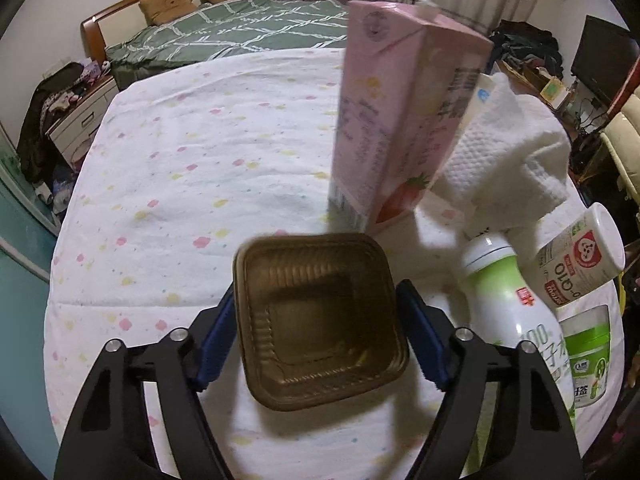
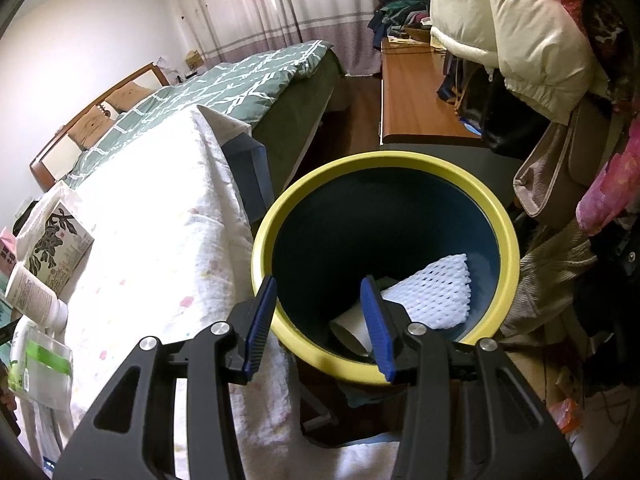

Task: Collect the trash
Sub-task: 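Grasp the brown plastic tray with the left gripper and lift it, then carry the brown tray over the yellow bin and open the left gripper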

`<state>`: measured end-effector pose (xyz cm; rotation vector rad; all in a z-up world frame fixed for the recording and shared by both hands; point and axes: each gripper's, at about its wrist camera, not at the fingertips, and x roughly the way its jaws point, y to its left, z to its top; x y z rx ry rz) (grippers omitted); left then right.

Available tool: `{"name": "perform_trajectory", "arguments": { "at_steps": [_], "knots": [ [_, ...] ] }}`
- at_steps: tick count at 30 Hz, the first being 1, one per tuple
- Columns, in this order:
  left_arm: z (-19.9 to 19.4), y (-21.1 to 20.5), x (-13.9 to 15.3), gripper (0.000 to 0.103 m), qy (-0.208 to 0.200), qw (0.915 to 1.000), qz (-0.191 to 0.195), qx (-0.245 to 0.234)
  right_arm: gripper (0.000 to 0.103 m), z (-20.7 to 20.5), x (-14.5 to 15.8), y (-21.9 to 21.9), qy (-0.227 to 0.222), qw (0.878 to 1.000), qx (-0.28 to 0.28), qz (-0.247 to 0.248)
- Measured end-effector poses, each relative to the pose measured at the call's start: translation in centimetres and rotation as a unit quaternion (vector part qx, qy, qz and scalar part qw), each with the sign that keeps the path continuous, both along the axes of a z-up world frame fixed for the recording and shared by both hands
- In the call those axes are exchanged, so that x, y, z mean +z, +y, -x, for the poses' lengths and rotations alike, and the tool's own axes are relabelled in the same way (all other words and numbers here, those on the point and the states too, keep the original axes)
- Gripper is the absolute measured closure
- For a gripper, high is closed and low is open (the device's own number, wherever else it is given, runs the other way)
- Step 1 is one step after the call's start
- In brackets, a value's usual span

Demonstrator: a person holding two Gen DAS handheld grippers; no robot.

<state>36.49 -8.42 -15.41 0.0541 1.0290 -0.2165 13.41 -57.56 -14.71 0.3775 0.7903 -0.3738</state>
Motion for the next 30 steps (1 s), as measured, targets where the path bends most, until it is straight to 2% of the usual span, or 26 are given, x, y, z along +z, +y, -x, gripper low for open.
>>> {"name": "perform_trajectory", "arguments": {
  "at_steps": [14,16,19,24,30],
  "knots": [
    [-0.3,1.6,-0.9,0.029,-0.016,0.9996,-0.02,0.009,0.061,-0.2,-0.3,0.4,0.0,1.0,0.006,-0.004],
    [-0.4,1.8,-0.8,0.034,-0.019,0.9996,-0.019,0.009,0.061,-0.1,-0.3,0.5,0.0,1.0,0.006,-0.004],
    [-0.1,2.0,-0.3,0.035,-0.024,0.9996,-0.011,0.007,0.061,-0.1,-0.3,0.5,0.0,1.0,0.007,-0.004],
    [1.9,1.7,2.3,0.035,-0.052,0.9986,-0.001,-0.004,0.061,0.1,-0.4,0.5,-0.006,1.0,0.01,-0.008],
    [6.5,-1.6,8.0,0.035,-0.11,0.992,0.014,-0.06,0.061,1.1,-0.1,0.0,-0.013,1.0,0.009,-0.011]
  ]
}}
